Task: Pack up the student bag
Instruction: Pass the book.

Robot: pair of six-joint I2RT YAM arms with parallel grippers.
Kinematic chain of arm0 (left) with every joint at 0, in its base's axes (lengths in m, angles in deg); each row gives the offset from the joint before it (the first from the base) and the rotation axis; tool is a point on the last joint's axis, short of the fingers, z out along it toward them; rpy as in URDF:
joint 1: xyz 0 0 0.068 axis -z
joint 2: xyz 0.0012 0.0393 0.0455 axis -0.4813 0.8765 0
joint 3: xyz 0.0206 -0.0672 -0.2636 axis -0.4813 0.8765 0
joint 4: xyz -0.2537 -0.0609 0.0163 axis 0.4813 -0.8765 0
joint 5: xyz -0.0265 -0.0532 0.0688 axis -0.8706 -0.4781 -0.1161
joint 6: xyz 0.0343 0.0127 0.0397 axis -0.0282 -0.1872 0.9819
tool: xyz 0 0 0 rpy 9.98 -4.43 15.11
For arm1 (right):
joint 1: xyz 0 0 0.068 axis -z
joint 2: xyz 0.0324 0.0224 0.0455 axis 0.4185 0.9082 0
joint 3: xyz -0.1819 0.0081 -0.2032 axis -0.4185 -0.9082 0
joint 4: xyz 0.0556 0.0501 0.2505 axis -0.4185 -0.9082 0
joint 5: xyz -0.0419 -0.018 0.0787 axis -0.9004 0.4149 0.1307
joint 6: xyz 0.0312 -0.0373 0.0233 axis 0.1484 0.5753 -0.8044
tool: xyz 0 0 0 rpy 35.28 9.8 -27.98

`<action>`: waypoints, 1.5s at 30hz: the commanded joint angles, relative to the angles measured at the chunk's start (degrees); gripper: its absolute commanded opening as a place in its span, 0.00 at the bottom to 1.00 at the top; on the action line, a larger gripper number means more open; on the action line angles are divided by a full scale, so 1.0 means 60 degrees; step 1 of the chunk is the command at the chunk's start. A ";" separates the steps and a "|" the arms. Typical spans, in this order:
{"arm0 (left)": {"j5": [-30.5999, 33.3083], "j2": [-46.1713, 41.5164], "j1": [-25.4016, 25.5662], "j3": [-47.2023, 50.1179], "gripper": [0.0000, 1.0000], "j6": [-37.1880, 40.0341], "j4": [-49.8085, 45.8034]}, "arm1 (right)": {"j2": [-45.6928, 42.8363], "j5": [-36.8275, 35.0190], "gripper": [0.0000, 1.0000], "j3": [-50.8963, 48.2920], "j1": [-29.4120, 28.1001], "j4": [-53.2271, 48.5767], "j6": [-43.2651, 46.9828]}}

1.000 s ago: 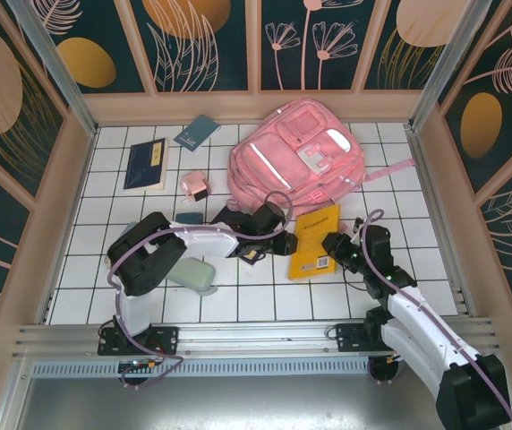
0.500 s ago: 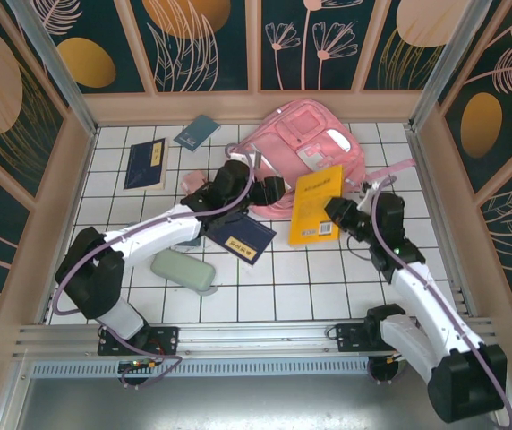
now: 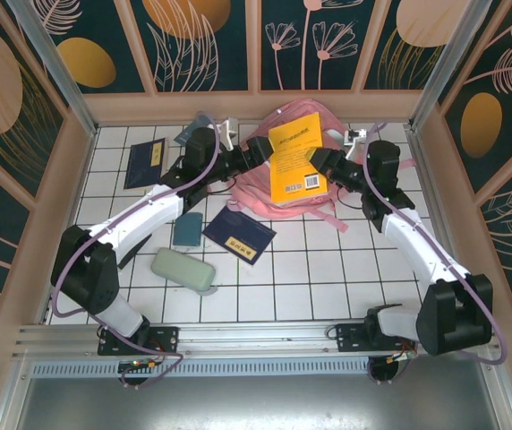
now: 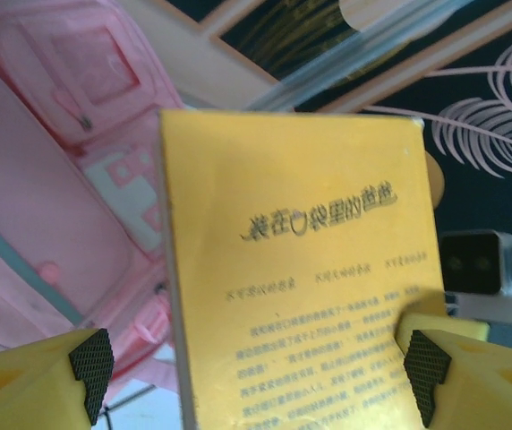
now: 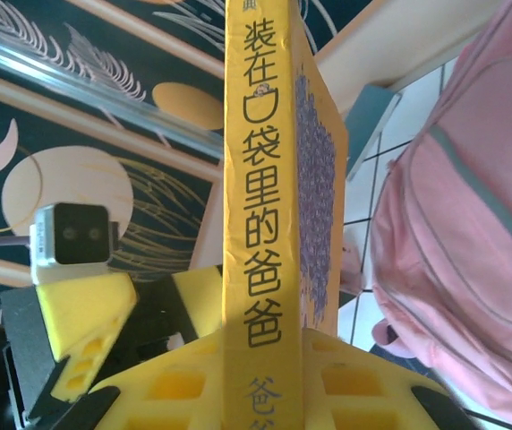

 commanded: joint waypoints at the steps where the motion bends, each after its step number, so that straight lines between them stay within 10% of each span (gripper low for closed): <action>1: -0.1572 -0.0040 -0.0260 0.0292 0.86 -0.0764 0.1094 | 0.0175 0.1182 0.00 0.0306 0.0050 0.2434 -0.0934; 17: -0.3857 0.0545 -0.0702 0.1262 0.71 -0.3506 0.5699 | 0.2045 0.1628 0.00 0.0513 -0.0669 0.6018 -0.3408; 28: -0.3204 0.0369 -0.0742 0.1089 0.00 -0.3487 0.5418 | 0.2503 0.2295 0.00 0.1007 -0.0473 0.4447 -0.2262; 30: -0.3087 0.0341 -0.0763 0.0975 0.00 -0.3191 0.4957 | 0.2480 0.2195 0.24 0.1395 -0.0458 0.3019 -0.1253; 34: -0.2673 -0.0033 -0.1021 0.1042 0.00 -0.2554 0.3847 | 0.2351 0.0819 0.53 0.2226 -0.0498 -0.0481 0.1333; 45: -0.1295 -0.1484 -0.2386 0.1707 0.00 -0.0282 0.0165 | 0.3833 -0.4088 0.56 0.3797 -0.1617 -0.3998 0.4844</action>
